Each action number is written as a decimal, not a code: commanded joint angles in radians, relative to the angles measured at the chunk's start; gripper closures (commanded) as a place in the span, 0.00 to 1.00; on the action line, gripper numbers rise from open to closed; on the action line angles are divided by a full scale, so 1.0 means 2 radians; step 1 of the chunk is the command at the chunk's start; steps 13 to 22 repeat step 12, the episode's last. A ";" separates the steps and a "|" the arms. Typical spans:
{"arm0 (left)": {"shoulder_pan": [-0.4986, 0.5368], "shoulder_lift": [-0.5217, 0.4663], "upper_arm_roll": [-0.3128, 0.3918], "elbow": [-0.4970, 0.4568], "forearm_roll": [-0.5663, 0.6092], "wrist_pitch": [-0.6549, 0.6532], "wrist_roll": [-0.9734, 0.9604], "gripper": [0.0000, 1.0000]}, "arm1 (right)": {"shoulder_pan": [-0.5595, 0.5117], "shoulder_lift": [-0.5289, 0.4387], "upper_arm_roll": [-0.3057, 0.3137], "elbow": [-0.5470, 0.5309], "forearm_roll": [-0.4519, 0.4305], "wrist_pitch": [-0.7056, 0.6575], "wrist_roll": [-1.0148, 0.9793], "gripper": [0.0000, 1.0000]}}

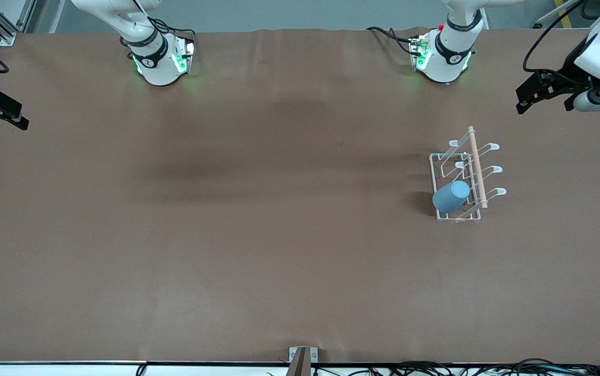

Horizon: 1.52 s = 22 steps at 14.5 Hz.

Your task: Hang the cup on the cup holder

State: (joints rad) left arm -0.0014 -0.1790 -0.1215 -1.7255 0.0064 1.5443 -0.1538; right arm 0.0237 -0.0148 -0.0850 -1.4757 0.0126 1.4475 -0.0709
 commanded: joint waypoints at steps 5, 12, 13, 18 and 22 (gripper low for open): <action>0.002 0.040 0.002 0.057 0.000 -0.037 0.004 0.00 | 0.000 -0.001 0.001 0.002 -0.004 -0.005 0.008 0.00; 0.001 0.040 0.002 0.057 0.001 -0.037 0.004 0.00 | 0.000 -0.001 0.001 0.002 -0.003 -0.007 0.008 0.00; 0.001 0.040 0.002 0.057 0.001 -0.037 0.004 0.00 | 0.000 -0.001 0.001 0.002 -0.003 -0.007 0.008 0.00; 0.001 0.040 0.002 0.057 0.001 -0.037 0.004 0.00 | 0.000 -0.001 0.001 0.002 -0.003 -0.007 0.008 0.00; 0.001 0.040 0.002 0.057 0.001 -0.037 0.004 0.00 | 0.000 -0.001 0.001 0.002 -0.003 -0.007 0.008 0.00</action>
